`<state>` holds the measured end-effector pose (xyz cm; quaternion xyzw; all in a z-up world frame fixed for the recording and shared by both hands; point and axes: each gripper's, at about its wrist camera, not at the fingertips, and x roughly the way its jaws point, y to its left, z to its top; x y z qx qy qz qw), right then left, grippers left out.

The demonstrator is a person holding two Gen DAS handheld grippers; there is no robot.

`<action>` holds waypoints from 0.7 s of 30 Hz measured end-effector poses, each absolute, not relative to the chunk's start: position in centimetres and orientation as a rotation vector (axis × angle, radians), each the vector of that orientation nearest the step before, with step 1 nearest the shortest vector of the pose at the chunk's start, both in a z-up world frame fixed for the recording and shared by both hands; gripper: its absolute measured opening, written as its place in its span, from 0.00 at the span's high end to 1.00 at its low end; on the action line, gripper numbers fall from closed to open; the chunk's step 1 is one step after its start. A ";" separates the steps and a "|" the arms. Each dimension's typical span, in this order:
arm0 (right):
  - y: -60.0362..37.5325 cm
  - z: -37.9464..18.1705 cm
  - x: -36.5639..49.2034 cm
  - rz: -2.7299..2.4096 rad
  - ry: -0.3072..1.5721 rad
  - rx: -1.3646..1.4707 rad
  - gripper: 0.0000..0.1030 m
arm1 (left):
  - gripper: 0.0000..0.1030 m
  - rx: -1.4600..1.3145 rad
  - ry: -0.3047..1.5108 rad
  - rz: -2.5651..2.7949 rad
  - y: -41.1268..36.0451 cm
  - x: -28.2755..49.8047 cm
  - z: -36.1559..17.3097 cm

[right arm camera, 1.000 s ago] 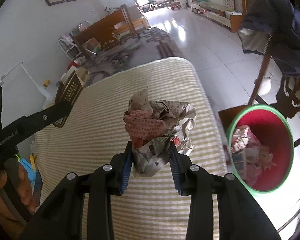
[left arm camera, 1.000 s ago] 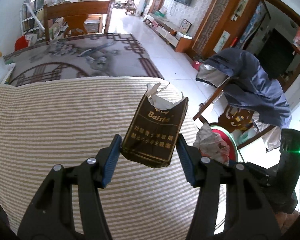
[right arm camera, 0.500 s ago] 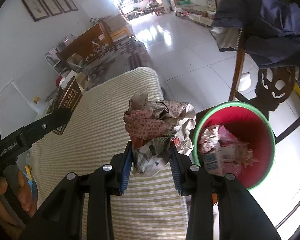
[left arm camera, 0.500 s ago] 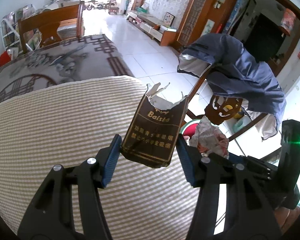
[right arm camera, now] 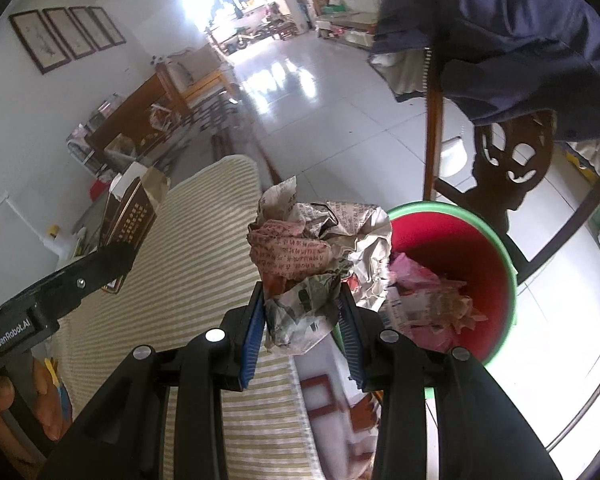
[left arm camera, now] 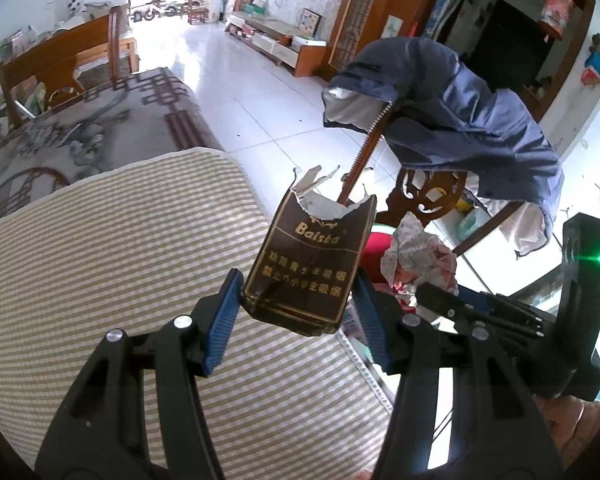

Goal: Collect trash
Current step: 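Carry the cigarette pack and newspaper over the red bin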

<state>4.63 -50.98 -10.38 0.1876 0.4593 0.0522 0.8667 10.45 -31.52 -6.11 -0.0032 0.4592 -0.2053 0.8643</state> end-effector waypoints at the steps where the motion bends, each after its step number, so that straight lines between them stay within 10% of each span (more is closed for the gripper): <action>1: -51.3 -10.3 4.6 0.103 0.960 0.396 0.66 | 0.48 -0.003 0.966 -0.437 -31.9 10.6 -6.2; 21: -58.9 -11.7 3.1 -0.053 0.955 0.486 0.67 | 0.48 0.109 1.041 -0.606 -41.1 12.0 -9.0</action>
